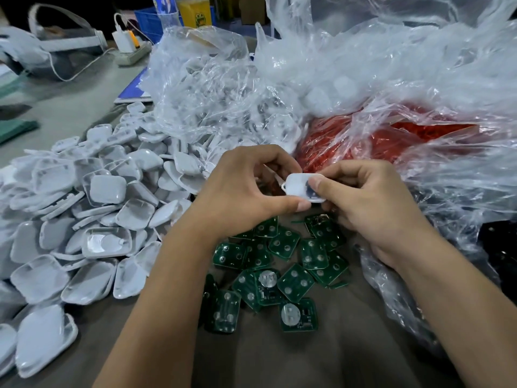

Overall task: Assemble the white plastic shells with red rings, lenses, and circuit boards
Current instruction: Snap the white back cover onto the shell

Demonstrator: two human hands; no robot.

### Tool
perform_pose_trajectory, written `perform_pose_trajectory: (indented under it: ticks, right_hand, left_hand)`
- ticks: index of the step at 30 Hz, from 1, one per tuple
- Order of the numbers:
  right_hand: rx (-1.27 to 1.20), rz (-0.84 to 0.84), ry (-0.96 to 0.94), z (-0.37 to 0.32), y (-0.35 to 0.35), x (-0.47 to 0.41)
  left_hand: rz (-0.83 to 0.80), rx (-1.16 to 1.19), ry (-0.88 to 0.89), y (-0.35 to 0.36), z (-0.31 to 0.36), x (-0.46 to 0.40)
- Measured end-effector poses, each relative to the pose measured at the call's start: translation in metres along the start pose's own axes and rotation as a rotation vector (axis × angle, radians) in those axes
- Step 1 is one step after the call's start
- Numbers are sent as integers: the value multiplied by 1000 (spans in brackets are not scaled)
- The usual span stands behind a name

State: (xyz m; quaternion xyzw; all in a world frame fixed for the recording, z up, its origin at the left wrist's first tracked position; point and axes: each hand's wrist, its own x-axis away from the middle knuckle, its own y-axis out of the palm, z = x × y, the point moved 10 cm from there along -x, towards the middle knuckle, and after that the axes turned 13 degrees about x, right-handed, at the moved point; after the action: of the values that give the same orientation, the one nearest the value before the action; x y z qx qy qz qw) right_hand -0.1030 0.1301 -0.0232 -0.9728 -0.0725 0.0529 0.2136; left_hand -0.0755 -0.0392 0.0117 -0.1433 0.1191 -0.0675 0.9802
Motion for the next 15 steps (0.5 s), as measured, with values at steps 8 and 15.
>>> perform_pose_trajectory:
  ticks: [8, 15]
  right_hand:
    - [-263, 52, 31, -4, -9, 1]
    - [-292, 132, -22, -14, -20, 5]
  left_hand:
    - [-80, 383, -72, 21, -14, -6]
    - [-38, 751, -110, 38, -23, -11]
